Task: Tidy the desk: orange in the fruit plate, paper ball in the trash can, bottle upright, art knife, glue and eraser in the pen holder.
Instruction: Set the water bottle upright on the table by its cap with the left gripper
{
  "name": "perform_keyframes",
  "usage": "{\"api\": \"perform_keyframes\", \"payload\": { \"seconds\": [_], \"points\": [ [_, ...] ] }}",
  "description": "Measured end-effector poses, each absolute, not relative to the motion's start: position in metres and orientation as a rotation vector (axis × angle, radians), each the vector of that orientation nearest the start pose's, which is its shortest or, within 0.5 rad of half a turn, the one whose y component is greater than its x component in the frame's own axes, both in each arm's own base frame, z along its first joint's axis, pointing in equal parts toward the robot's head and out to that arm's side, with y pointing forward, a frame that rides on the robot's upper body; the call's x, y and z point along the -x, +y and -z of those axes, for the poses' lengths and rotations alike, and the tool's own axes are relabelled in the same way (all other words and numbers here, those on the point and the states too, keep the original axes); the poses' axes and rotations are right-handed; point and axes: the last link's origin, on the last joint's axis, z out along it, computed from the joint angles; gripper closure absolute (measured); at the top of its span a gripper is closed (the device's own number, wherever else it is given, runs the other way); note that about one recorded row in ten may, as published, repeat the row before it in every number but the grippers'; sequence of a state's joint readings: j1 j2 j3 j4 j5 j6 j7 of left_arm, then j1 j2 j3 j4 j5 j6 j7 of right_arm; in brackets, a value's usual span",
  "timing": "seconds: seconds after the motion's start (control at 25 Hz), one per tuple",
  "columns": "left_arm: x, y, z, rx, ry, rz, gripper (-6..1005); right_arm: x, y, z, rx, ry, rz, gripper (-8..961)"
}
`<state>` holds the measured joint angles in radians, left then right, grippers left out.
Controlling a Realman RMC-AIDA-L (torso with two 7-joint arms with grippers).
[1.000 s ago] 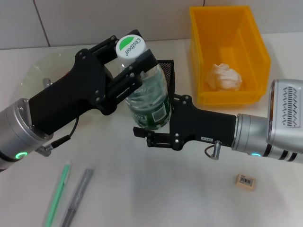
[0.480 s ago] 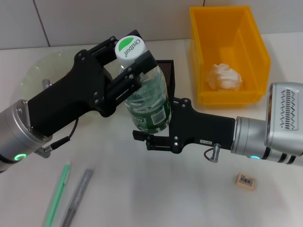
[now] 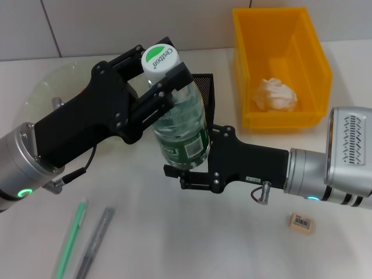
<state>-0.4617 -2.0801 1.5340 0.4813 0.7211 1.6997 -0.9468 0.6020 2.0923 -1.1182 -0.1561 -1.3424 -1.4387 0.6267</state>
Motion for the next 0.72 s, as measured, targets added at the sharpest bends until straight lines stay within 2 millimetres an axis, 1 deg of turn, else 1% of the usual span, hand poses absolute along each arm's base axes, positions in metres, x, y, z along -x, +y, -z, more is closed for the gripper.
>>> {"api": "perform_keyframes", "payload": {
  "seconds": [0.4, 0.72],
  "points": [
    [0.171, 0.295, 0.019, 2.392, -0.172, 1.677, 565, -0.239, 0.303, 0.082, 2.608, 0.160, -0.944, 184],
    [0.172, 0.296, 0.019, 2.389, -0.168, 1.666, 564, -0.251, 0.297, 0.078, 2.573, 0.192, -0.922, 184]
  ]
}}
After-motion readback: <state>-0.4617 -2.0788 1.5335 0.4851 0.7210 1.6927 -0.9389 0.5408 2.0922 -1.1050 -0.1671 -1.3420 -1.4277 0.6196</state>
